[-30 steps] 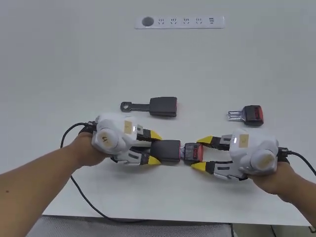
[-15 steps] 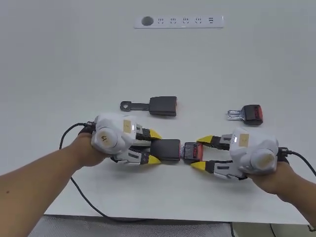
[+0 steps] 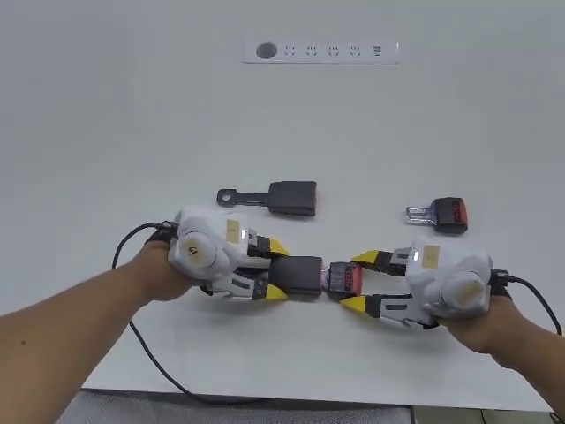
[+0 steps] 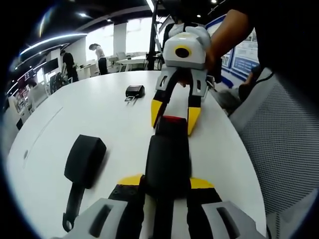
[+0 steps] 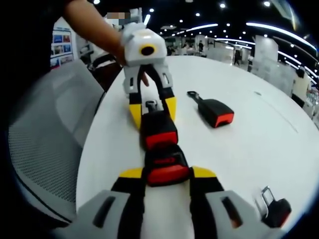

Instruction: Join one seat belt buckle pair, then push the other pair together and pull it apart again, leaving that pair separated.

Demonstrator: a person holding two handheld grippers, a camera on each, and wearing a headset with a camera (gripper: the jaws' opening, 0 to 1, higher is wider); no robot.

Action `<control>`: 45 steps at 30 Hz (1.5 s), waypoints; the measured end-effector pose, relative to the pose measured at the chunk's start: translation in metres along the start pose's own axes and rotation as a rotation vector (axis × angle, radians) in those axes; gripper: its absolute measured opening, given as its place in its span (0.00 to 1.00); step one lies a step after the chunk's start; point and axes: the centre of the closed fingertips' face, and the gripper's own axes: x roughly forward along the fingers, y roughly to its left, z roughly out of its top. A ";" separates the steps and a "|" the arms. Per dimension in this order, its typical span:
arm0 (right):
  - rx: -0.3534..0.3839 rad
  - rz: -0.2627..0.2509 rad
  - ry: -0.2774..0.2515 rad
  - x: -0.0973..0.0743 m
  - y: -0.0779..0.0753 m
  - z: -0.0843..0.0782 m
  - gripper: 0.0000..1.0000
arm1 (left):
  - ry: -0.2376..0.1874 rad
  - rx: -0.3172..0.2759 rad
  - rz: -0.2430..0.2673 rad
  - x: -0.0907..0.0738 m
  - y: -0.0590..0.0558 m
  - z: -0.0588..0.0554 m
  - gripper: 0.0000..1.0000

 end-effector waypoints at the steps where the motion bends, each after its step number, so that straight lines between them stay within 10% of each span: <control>1: -0.006 0.000 0.002 0.000 0.000 0.000 0.34 | 0.006 0.010 0.001 0.000 0.000 0.000 0.33; 8: -0.028 -0.018 0.017 0.000 0.001 0.001 0.35 | 0.080 0.009 -0.015 0.002 -0.004 0.002 0.38; 13: 0.048 -0.048 -0.033 -0.005 -0.002 0.013 0.59 | 0.121 -0.064 0.038 -0.001 0.001 0.002 0.71; 21: 0.040 -0.066 -0.046 -0.022 -0.004 0.020 0.76 | 0.068 -0.077 0.086 -0.019 0.003 0.017 0.93; 45: 0.016 -0.168 0.022 -0.108 -0.092 0.001 0.85 | -0.010 -0.090 0.187 -0.067 0.077 0.039 1.00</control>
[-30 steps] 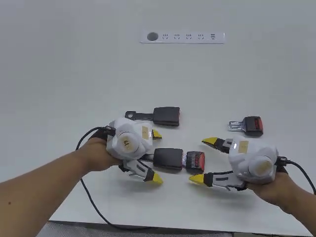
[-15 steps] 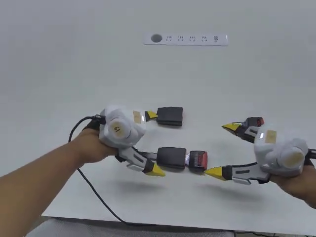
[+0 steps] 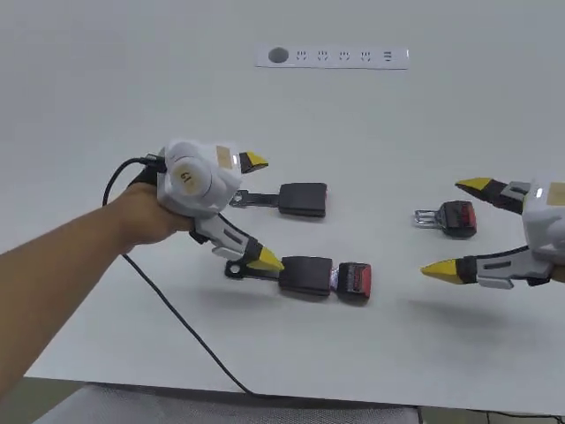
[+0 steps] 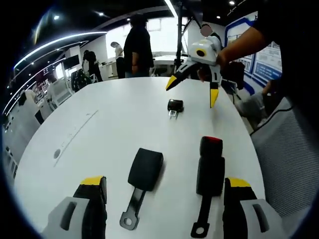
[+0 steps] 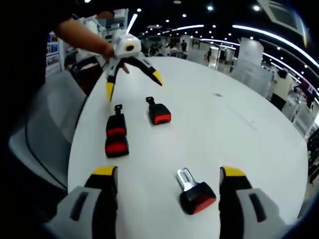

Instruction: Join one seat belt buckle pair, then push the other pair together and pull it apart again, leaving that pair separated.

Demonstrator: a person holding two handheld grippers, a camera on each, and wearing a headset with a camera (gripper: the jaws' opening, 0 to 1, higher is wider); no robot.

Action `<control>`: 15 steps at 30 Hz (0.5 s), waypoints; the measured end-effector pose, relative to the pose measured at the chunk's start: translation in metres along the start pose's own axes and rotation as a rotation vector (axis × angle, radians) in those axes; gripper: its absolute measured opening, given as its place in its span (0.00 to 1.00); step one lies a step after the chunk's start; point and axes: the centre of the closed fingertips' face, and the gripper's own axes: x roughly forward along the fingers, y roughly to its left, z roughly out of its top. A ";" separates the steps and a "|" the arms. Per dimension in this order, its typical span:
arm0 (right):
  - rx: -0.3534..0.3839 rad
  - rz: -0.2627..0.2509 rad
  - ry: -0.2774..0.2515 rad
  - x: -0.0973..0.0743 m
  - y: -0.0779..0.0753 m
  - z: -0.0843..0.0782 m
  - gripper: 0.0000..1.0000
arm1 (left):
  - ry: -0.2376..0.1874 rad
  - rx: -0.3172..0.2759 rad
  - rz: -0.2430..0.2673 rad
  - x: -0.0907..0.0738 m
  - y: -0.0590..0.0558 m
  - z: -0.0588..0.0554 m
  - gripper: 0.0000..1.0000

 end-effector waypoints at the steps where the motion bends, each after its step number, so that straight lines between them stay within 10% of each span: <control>1: -0.004 -0.001 0.005 -0.001 -0.003 -0.001 0.85 | -0.001 -0.004 -0.001 0.000 0.003 0.001 1.00; 15: -0.002 0.063 0.093 0.002 -0.038 -0.031 0.85 | 0.041 0.007 -0.036 0.018 0.032 -0.008 0.95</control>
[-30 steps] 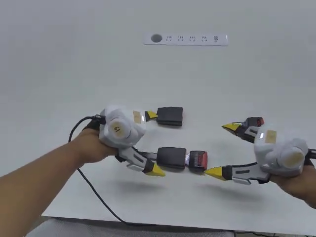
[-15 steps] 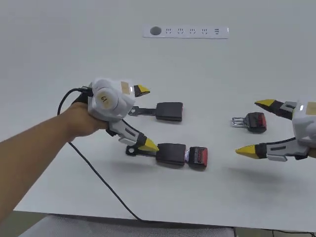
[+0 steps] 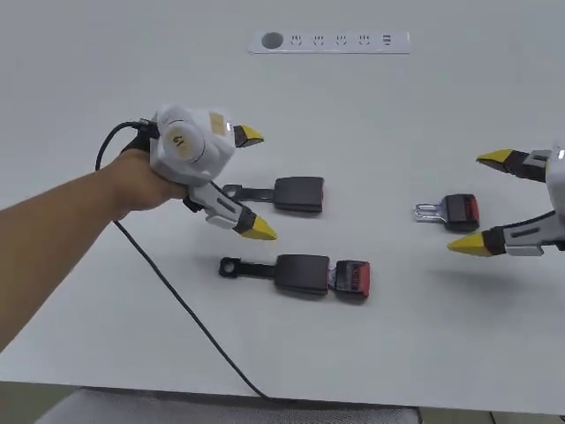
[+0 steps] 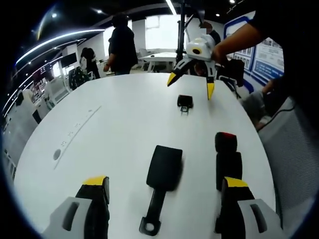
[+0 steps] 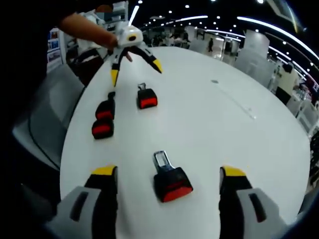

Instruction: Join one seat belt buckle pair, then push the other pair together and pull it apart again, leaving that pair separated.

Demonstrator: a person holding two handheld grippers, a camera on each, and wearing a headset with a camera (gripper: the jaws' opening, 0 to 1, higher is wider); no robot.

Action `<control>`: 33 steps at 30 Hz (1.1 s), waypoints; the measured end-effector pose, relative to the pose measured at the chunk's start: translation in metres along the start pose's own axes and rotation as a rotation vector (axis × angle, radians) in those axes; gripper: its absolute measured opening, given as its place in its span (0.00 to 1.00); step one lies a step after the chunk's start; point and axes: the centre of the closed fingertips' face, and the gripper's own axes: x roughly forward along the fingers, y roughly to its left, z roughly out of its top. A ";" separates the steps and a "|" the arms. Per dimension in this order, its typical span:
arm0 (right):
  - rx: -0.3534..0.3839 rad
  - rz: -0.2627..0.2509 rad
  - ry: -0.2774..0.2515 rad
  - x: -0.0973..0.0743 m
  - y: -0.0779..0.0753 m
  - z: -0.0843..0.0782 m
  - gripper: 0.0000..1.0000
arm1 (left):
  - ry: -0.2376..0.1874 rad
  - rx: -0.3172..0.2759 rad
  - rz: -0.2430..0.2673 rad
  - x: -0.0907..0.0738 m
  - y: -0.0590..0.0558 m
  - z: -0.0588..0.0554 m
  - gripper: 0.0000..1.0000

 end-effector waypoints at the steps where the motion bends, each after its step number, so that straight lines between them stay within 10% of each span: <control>1: -0.001 0.006 0.007 0.001 0.000 -0.002 0.85 | 0.004 0.001 -0.004 0.002 0.001 -0.002 0.95; 25: -0.055 0.139 0.102 0.025 -0.005 -0.036 0.61 | 0.074 0.024 -0.081 0.046 0.003 -0.022 0.77; 33: -0.091 0.163 0.110 0.023 -0.004 -0.038 0.48 | 0.073 0.062 -0.098 0.047 -0.001 -0.019 0.55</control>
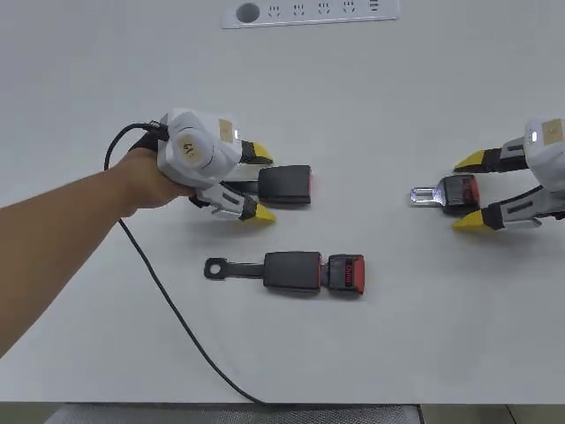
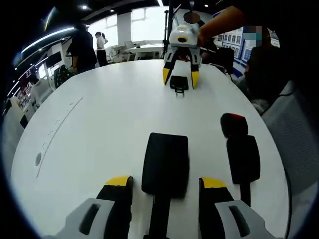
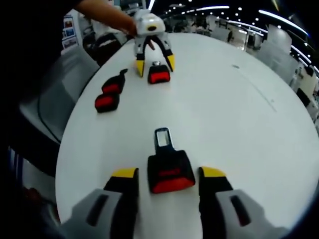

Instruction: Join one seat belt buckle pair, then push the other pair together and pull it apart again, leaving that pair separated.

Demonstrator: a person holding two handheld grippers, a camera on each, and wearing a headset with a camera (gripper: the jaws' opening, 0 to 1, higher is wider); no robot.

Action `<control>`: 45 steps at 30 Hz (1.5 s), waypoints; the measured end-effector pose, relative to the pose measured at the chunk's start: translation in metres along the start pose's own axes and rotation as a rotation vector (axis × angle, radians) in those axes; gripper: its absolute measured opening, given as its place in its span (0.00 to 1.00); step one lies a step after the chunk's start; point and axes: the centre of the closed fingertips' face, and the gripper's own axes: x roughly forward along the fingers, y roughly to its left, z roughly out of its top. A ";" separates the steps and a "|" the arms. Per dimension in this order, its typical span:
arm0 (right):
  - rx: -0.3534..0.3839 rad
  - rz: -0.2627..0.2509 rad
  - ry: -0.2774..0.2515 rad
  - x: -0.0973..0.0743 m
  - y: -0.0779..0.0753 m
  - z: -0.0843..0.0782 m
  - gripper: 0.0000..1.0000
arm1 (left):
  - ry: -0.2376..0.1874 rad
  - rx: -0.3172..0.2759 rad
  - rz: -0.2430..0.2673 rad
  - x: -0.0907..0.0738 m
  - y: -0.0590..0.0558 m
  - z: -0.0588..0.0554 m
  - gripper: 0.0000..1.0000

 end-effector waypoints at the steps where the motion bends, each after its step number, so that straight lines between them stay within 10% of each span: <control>1: -0.008 -0.001 0.003 0.000 0.000 0.000 0.48 | -0.002 -0.001 -0.002 0.000 0.000 0.001 0.54; 10: -0.034 -0.027 -0.013 -0.001 -0.004 -0.001 0.37 | -0.004 0.027 -0.005 0.002 0.009 0.006 0.35; 45: 0.008 -0.045 -0.151 0.017 0.000 0.027 0.35 | -0.029 0.045 -0.027 0.004 0.001 0.006 0.34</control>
